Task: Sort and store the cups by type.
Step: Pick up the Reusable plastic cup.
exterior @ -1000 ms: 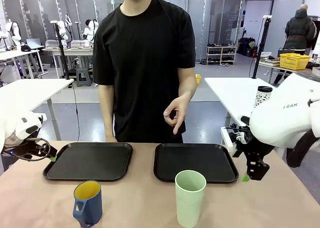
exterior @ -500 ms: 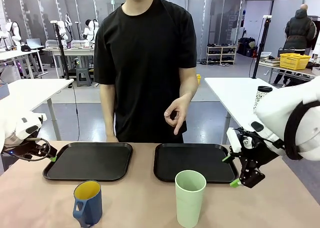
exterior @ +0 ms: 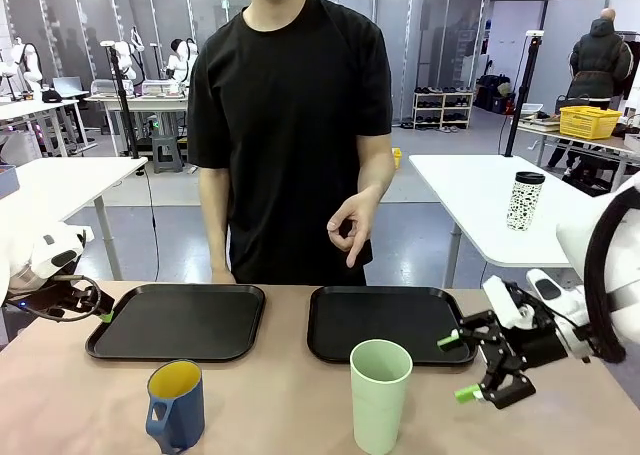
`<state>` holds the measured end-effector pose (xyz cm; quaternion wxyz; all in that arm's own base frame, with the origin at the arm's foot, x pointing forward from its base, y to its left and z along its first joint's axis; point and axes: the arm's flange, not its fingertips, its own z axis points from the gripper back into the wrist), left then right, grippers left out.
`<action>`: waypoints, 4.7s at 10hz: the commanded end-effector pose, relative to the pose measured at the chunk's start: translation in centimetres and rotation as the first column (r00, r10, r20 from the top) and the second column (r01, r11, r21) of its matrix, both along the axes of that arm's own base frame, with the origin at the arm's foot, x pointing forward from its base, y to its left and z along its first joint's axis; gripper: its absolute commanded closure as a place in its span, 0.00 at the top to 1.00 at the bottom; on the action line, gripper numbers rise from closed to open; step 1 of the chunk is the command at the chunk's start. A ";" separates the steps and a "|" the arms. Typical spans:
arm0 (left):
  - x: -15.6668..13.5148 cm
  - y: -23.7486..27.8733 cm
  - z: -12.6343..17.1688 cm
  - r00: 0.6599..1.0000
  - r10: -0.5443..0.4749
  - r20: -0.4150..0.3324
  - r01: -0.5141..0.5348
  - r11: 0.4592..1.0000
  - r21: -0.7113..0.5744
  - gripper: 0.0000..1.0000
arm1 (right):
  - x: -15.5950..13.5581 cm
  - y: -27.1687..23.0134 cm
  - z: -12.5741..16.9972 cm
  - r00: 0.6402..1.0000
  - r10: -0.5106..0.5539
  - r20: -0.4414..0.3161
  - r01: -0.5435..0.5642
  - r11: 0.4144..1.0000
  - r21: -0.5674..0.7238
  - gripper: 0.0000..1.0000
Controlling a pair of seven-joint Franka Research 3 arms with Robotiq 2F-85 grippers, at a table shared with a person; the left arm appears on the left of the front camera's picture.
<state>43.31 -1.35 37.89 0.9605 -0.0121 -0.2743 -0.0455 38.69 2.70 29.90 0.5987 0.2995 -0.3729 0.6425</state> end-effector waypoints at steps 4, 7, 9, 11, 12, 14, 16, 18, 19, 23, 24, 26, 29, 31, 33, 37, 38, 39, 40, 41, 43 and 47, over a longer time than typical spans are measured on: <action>0.0 0.1 0.0 1.000 0.002 0.002 -0.002 1.000 0.000 1.00 | -0.7 -0.9 -2.3 0.998 0.033 -0.053 -0.030 0.998 0.058 1.00; 0.0 0.1 0.0 1.000 0.002 0.002 -0.002 1.000 0.000 1.00 | -0.4 -1.2 -2.9 0.997 0.030 -0.069 -0.026 0.998 0.059 1.00; 0.0 0.1 0.0 1.000 0.002 0.002 -0.002 1.000 0.000 1.00 | 0.1 0.0 -3.8 0.995 0.089 -0.053 -0.079 0.984 0.159 1.00; 0.0 0.1 0.0 1.000 0.002 0.002 -0.002 1.000 0.000 1.00 | 0.5 1.2 -5.2 0.992 0.109 -0.068 -0.092 0.972 0.217 1.00; 0.0 0.1 0.0 1.000 0.002 0.002 -0.002 1.000 0.000 1.00 | 0.9 1.8 -6.0 0.991 0.112 -0.070 -0.093 0.969 0.228 1.00; 0.0 0.1 0.0 1.000 0.002 0.002 -0.002 1.000 0.000 1.00 | 1.3 2.9 -6.9 0.986 0.150 -0.068 -0.127 0.954 0.271 1.00; 0.0 0.1 0.0 1.000 0.002 0.002 -0.002 1.000 0.000 1.00 | 1.8 4.1 -8.0 0.982 0.173 -0.071 -0.143 0.940 0.310 1.00; 0.0 0.1 0.0 1.000 0.002 0.002 -0.002 1.000 0.000 1.00 | 1.9 4.8 -8.2 0.978 0.196 -0.068 -0.167 0.939 0.299 1.00; 0.0 0.1 0.0 1.000 0.002 0.002 -0.002 1.000 0.000 1.00 | 1.9 5.0 -8.1 0.976 0.207 -0.073 -0.177 0.938 0.297 1.00; 0.0 0.1 0.0 1.000 0.002 0.002 -0.002 1.000 0.000 1.00 | 1.7 6.3 -8.1 0.956 0.276 -0.094 -0.242 0.930 0.276 1.00; 0.0 0.1 0.0 1.000 0.002 0.002 -0.002 1.000 0.000 1.00 | 1.7 6.7 -8.2 0.952 0.291 -0.093 -0.255 0.924 0.285 1.00; 0.0 0.1 0.0 1.000 0.002 0.002 -0.002 1.000 0.000 1.00 | 1.9 7.5 -8.4 0.945 0.314 -0.091 -0.274 0.913 0.303 1.00; 0.0 0.1 0.0 1.000 0.002 0.002 -0.002 1.000 0.000 1.00 | 2.3 8.8 -9.0 0.931 0.354 -0.092 -0.307 0.893 0.330 1.00; 0.0 0.1 0.0 1.000 0.002 0.002 -0.002 1.000 0.000 1.00 | 2.3 9.4 -9.5 0.915 0.392 -0.098 -0.342 0.880 0.329 1.00; 0.0 0.1 0.0 1.000 0.002 0.002 -0.002 1.000 0.000 1.00 | 2.3 10.2 -10.0 0.892 0.437 -0.114 -0.377 0.860 0.344 1.00; 0.0 0.1 0.0 1.000 0.002 0.002 -0.002 1.000 0.000 1.00 | 2.2 11.7 -10.6 0.856 0.508 -0.095 -0.435 0.808 0.397 1.00; 0.0 0.1 0.0 1.000 0.002 0.002 -0.002 1.000 0.000 1.00 | 2.2 11.9 -10.6 0.858 0.505 -0.095 -0.434 0.811 0.393 1.00; 0.0 0.1 0.0 1.000 0.002 0.002 -0.002 1.000 0.000 1.00 | 2.4 12.0 -10.7 0.858 0.504 -0.103 -0.432 0.814 0.389 1.00; 0.0 0.1 0.0 1.000 0.002 0.002 -0.002 1.000 0.000 1.00 | 2.6 12.2 -10.7 0.855 0.508 -0.100 -0.435 0.810 0.395 1.00; 0.0 0.1 0.0 1.000 0.002 0.002 -0.002 1.000 0.000 1.00 | 2.6 12.4 -10.8 0.851 0.514 -0.107 -0.437 0.806 0.400 1.00; 0.0 0.1 0.0 1.000 0.002 0.002 -0.002 1.000 0.000 1.00 | 2.7 12.6 -11.0 0.847 0.521 -0.109 -0.440 0.801 0.407 1.00; 0.0 0.1 0.0 1.000 0.002 0.002 -0.002 1.000 0.000 1.00 | 2.7 12.6 -11.2 0.851 0.515 -0.098 -0.435 0.798 0.417 0.78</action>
